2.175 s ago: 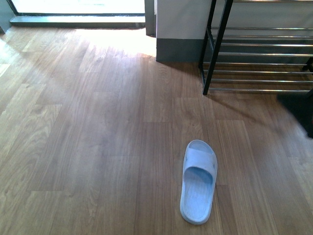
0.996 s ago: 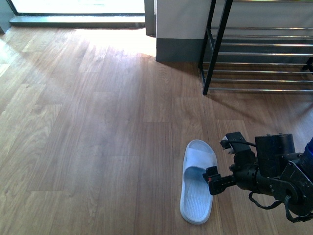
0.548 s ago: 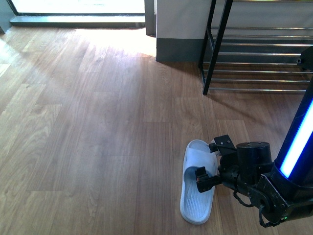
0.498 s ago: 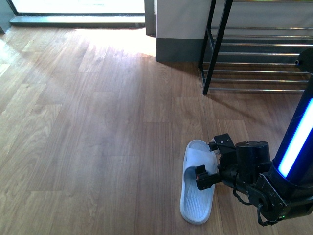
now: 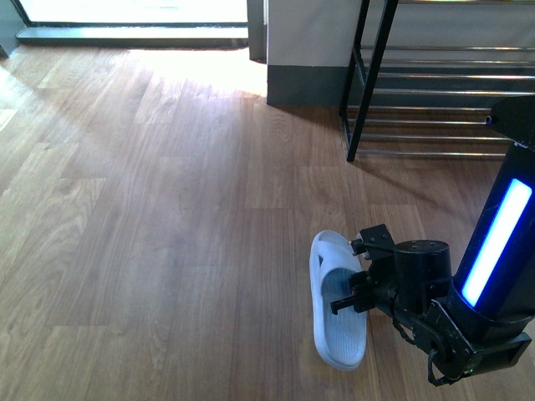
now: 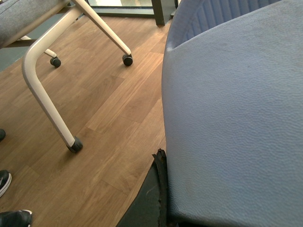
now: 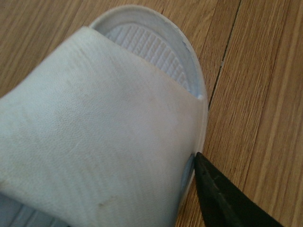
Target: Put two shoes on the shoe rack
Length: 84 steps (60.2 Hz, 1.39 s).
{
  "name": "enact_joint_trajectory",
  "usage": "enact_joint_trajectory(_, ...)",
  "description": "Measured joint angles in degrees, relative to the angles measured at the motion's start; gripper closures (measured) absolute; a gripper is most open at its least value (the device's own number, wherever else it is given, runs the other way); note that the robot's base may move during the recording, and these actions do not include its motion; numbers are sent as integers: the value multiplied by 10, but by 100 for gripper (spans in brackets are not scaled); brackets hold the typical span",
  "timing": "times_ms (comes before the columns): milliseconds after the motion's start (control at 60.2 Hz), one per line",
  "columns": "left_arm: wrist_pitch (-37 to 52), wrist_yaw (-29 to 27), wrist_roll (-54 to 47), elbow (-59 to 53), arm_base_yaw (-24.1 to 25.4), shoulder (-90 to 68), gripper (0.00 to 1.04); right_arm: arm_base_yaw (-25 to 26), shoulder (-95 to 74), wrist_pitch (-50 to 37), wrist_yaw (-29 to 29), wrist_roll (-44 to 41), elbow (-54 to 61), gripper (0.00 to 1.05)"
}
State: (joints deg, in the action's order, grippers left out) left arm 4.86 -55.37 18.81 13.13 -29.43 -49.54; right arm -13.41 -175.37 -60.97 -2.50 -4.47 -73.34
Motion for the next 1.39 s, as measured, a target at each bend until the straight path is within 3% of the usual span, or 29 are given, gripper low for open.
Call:
enact_joint_trajectory(166, 0, 0, 0, 0, 0, 0, 103, 5, 38, -37, 3, -16, 51, 104)
enact_joint_trajectory(332, 0, 0, 0, 0, 0, 0, 103, 50, 180, -81, -46, -66, 173, 103)
enact_joint_trajectory(415, 0, 0, 0, 0, 0, 0, 103, 84, 328, -87, -74, -106, 276, 103)
enact_joint_trajectory(498, 0, 0, 0, 0, 0, 0, 103, 102, 501, -49, -110, -124, 381, 103)
enact_joint_trajectory(714, 0, 0, 0, 0, 0, 0, 103, 115, 840, 85, -176, -136, 526, 103)
enact_joint_trajectory(830, 0, 0, 0, 0, 0, 0, 103, 127, 1065, 212, -214, -137, 582, 103)
enact_joint_trajectory(963, 0, 0, -1, 0, 0, 0, 103, 139, 1328, 381, -221, -131, 629, 103)
enact_joint_trajectory(1029, 0, 0, -1, 0, 0, 0, 103, 142, 1435, 426, -222, -131, 642, 103)
enact_joint_trajectory(1394, 0, -2, -1, 0, 0, 0, 103, 143, 1505, 434, -224, -131, 644, 103)
